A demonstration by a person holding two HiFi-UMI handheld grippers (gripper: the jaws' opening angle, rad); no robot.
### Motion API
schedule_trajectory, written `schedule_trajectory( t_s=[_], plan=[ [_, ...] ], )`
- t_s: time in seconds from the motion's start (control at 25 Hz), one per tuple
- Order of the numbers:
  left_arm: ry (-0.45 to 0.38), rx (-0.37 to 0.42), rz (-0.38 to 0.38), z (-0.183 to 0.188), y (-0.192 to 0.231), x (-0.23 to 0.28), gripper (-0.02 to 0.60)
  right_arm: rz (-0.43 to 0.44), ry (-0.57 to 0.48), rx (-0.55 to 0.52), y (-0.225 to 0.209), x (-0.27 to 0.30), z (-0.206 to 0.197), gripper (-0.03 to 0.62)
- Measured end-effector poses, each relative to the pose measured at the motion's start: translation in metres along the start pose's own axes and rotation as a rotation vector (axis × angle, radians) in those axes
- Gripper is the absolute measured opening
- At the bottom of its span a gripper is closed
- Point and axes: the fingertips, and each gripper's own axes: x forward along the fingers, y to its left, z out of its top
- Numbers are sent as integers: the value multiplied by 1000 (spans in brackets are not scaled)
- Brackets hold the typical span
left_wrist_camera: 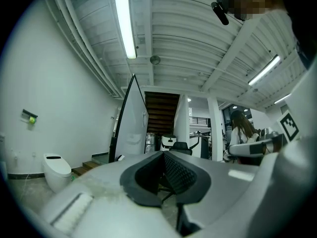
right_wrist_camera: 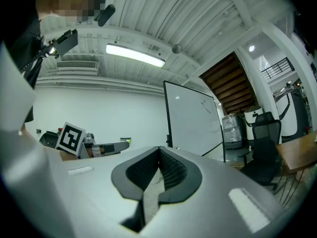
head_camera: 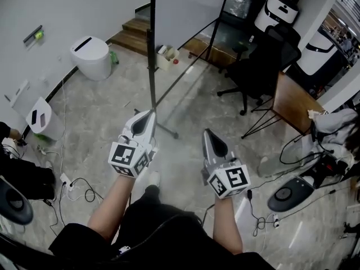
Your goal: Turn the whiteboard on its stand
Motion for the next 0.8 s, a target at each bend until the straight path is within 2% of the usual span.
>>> schedule_trajectory(
  t_s=[0.64, 0.8],
  plan=[
    [19, -34, -102, -4, 110, 103, 3, -65, 15, -33, -22, 143, 4, 9],
    [23, -22, -121, -6, 135, 122, 3, -84, 12, -42, -24, 169, 2, 9]
  ],
)
